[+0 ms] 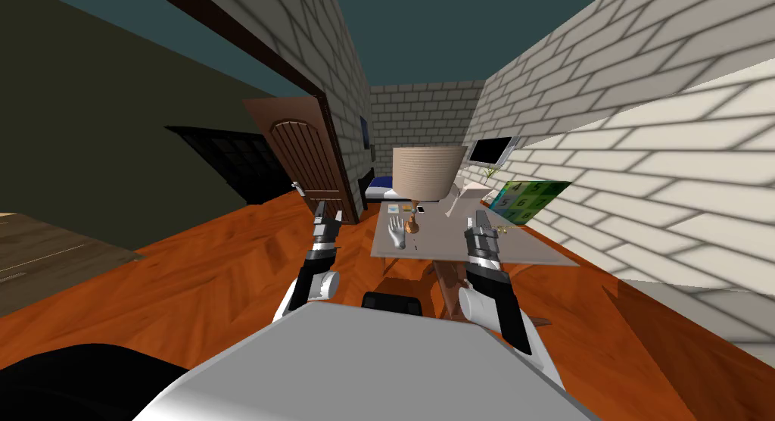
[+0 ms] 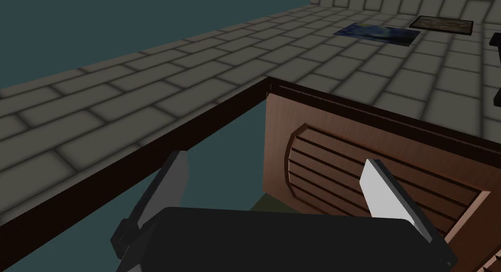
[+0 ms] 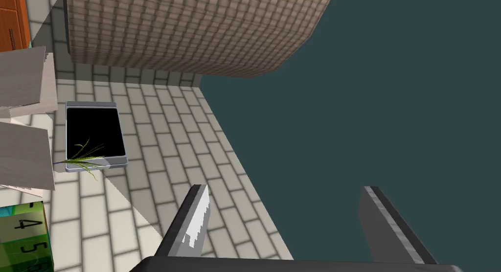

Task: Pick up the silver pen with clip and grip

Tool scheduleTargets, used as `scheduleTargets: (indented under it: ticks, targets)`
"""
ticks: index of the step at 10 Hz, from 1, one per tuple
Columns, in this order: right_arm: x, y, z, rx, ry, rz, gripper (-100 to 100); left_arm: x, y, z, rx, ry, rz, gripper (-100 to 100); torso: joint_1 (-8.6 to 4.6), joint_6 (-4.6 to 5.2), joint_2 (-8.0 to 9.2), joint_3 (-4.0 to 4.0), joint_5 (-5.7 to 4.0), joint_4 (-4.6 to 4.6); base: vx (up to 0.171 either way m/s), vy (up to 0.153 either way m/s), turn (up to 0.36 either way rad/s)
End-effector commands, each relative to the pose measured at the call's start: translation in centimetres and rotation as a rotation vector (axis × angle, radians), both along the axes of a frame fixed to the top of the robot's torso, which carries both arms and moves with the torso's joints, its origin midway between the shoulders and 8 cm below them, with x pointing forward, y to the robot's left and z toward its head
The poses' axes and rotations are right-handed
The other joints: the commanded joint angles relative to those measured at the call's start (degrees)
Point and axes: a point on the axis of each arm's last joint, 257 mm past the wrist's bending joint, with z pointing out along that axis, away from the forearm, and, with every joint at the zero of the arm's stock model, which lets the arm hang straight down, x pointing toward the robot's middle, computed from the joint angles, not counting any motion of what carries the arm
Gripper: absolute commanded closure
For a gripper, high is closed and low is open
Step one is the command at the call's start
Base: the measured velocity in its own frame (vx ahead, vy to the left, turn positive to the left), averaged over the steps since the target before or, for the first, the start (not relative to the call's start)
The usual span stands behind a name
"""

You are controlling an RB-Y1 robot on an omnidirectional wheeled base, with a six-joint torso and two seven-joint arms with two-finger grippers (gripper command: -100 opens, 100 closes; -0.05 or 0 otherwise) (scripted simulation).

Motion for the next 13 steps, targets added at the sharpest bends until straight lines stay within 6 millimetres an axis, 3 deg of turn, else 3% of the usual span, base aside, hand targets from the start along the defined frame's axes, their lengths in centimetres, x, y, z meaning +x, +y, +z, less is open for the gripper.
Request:
scheduleTargets:
  ticks: [1,5,6,9,11,13]
  targets:
    - [0.5,0.4,-0.8,-0.02,0.025,0.019,-100,0.0,0.0,0.0,0.0,0.0,0.0,0,0.0,0.0,0.0,0.0,0.0,0.0,-0.004,-0.007,0.064]
    - [2.9,2.1,-5.4,-0.081,0.15,0.086,-100,0.0,0.0,0.0,0.0,0.0,0.0,0,-0.14,0.01,0.04,0.02,-0.03,0.01,-0.015,-0.026,0.127]
    - [3.0,2.0,-5.7,-0.079,0.157,0.085,-100,0.0,0.0,0.0,0.0,0.0,0.0,0,-0.14,-0.02,0.05,0.03,-0.03,0.01,-0.01,-0.029,0.058]
    - [5.1,3.2,-11.9,-0.129,0.309,0.134,-100,0.0,0.0,0.0,0.0,0.0,0.0,0,-0.14,-0.03,0.01,0.0,-0.04,0.0,-0.015,-0.032,0.183]
    - [5.6,3.4,-14.4,-0.148,0.37,0.147,-100,0.0,0.0,0.0,0.0,0.0,0.0,0,-0.2,-0.02,0.06,0.03,-0.05,0.01,-0.022,-0.045,0.174]
    - [6.4,3.9,-19.0,-0.191,0.483,0.171,-100,0.0,0.0,0.0,0.0,0.0,0.0,0,-0.14,0.0,0.03,0.01,-0.03,0.0,-0.016,-0.029,0.203]
